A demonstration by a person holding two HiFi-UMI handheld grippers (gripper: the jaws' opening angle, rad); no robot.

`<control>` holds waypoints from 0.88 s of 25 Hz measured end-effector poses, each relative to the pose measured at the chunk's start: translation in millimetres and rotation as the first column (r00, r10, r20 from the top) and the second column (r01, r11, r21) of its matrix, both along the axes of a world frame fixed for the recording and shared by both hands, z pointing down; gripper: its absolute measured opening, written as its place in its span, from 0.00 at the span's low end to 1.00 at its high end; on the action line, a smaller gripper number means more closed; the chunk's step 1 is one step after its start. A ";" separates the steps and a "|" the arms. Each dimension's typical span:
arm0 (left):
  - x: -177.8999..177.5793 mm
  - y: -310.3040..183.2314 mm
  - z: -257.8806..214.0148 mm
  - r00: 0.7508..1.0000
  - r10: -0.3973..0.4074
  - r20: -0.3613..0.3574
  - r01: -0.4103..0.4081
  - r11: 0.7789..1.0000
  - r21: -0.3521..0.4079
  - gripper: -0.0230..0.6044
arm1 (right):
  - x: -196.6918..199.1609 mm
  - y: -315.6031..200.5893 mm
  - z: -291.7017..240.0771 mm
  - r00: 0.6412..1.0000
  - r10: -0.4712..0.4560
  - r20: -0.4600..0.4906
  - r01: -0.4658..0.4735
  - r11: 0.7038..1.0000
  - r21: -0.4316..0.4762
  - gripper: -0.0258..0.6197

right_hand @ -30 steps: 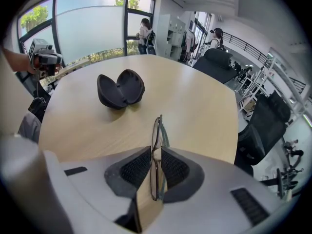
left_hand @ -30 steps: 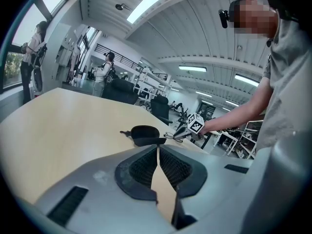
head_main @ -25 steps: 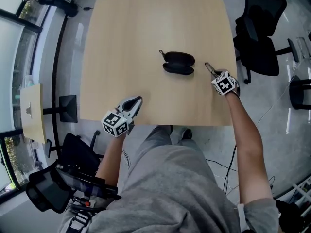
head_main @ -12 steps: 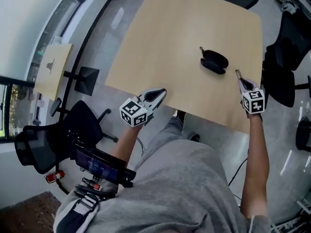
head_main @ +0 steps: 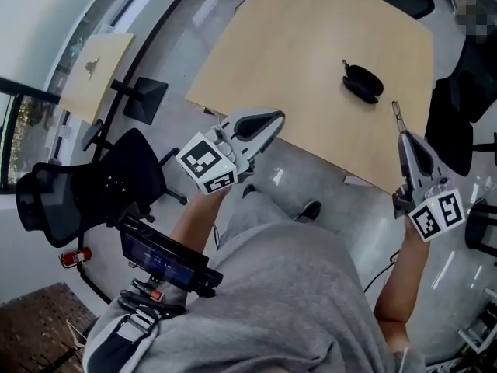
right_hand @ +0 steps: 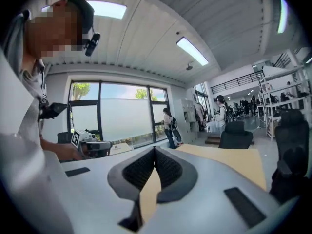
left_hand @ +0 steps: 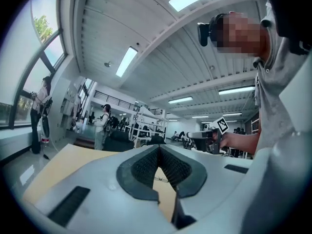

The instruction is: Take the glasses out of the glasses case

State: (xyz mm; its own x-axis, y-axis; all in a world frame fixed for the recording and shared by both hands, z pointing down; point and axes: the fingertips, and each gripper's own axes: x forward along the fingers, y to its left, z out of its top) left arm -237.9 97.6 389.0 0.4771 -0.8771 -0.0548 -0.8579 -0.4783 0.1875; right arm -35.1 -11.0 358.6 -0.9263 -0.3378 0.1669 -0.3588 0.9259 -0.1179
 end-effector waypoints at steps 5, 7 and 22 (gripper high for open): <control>-24.5 43.9 -46.5 0.995 0.084 0.060 -0.090 0.989 0.115 0.05 | -18.8 78.9 -36.0 0.996 0.089 0.014 -0.090 0.988 0.124 0.05; -39.3 60.2 -47.7 0.987 0.117 0.113 -0.130 0.985 0.112 0.05 | -30.0 102.0 -34.0 0.989 0.139 0.044 -0.143 0.984 0.110 0.05; -111.6 152.9 -20.5 0.963 0.258 0.081 -0.265 0.959 0.102 0.05 | -95.0 223.0 -13.3 0.953 0.298 0.048 -0.301 0.950 0.082 0.05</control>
State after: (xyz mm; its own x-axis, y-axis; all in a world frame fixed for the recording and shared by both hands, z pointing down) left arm -349.5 250.5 368.5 0.6949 -0.7113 -0.1054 -0.7087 -0.7023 0.0674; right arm -130.1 212.0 345.3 -0.7850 -0.6123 0.0941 -0.6184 0.7837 -0.0588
